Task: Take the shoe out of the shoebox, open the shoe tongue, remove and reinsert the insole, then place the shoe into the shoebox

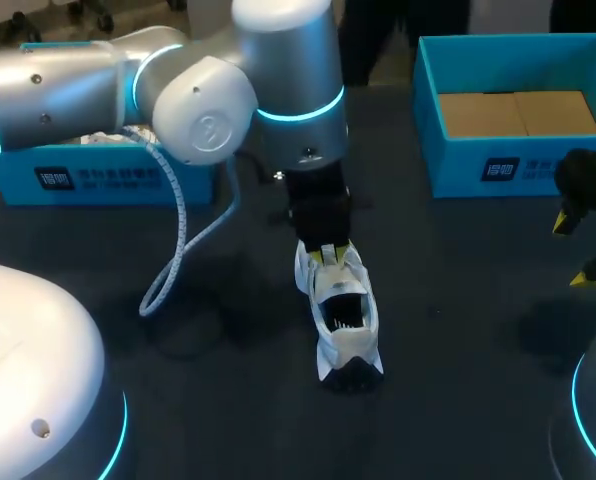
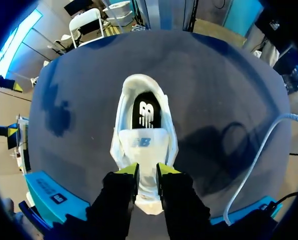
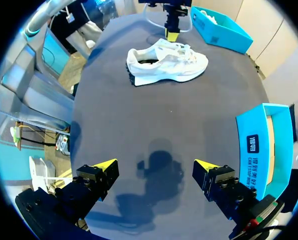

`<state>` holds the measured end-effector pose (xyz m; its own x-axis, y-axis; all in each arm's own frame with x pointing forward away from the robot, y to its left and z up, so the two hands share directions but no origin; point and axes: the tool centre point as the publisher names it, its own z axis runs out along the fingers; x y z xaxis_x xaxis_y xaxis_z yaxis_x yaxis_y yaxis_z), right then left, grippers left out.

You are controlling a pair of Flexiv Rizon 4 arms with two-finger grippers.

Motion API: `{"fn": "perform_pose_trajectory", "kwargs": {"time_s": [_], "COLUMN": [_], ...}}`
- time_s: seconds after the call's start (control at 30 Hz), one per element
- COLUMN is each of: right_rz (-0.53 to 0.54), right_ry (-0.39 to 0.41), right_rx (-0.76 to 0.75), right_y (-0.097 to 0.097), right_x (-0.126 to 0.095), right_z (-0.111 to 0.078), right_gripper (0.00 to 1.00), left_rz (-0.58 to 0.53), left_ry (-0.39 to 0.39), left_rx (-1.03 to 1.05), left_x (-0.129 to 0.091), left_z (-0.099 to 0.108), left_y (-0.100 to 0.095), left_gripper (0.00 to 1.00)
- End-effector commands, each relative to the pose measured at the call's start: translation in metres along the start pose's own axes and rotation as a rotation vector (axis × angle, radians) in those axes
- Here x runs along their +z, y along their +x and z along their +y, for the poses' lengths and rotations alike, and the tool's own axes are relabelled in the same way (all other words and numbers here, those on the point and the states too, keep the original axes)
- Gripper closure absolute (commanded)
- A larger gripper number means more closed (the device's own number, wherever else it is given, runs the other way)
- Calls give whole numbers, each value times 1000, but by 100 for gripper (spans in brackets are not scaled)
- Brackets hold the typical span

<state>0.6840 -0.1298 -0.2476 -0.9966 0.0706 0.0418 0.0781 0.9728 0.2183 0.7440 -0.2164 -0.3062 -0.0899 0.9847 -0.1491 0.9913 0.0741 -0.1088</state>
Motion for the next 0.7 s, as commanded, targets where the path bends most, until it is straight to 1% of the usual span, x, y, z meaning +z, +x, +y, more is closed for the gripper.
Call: {"fn": "perform_pose_trajectory", "kwargs": {"time_s": [0.03,0.07,0.2,0.33,0.37,0.5,0.57,0.63,0.7], "right_rz": [-1,-1,-1,-1,-1,-1,-1,-1,-1], "right_ry": [3,3,3,3,3,3,3,3,3], "right_rx": [1,1,1,1,1,1,1,1,1], "right_y": [0,0,0,0,0,0,0,0,0], "right_x": [1,1,1,1,1,1,1,1,1], "right_z": [0,0,0,0,0,0,0,0,0], "right_gripper": [0,0,0,0,0,0,0,0,0], "left_rz": [3,13,43,51,52,32,25,22,30], "left_ry": [0,-5,14,29,27,18,14,12,16], "left_rx": [20,22,29,32,32,44,44,44,33], "left_x": [16,21,36,45,46,34,31,32,40], "left_z": [-8,-9,-13,-16,-16,-18,-18,-18,-17], "left_y": [1,0,-4,-8,-9,-14,-16,-18,-20], "left_gripper": [80,80,78,78,78,77,77,76,75]}}
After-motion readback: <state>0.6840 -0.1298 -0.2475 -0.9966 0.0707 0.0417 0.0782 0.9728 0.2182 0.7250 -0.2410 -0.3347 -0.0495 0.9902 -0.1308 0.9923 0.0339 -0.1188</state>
